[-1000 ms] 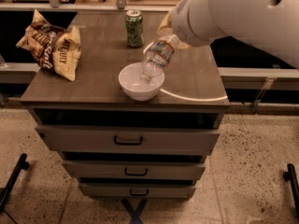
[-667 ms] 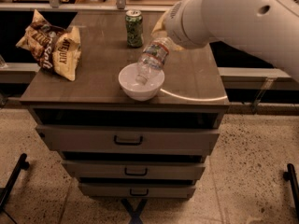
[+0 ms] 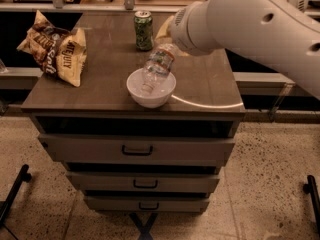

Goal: Place water bottle into white bowl

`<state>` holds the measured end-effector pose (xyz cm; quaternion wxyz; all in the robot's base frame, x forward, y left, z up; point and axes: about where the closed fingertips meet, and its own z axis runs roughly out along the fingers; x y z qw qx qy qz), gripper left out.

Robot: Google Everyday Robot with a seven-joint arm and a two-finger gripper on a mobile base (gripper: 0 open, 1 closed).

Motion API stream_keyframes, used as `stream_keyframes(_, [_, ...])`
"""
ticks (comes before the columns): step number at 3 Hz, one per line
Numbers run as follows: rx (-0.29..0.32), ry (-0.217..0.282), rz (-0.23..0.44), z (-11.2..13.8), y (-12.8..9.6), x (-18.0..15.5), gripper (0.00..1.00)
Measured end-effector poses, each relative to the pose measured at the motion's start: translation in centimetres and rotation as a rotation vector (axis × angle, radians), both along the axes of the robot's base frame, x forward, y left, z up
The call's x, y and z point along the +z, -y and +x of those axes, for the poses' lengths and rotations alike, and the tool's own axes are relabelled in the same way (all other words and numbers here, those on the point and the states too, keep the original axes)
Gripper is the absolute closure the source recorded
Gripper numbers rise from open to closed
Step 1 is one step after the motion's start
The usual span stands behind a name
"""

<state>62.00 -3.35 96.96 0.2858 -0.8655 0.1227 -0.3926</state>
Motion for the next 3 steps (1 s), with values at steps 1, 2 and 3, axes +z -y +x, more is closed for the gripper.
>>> stream_keyframes(1, [0.018,0.016,-0.006,0.80,-0.20,-1.20,0.30])
stream_keyframes(2, [0.038,0.041,-0.015,1.29,-0.40,-1.88,0.07])
stream_keyframes(3, [0.049,0.066,-0.023,1.61,-0.07,-1.98,0.00])
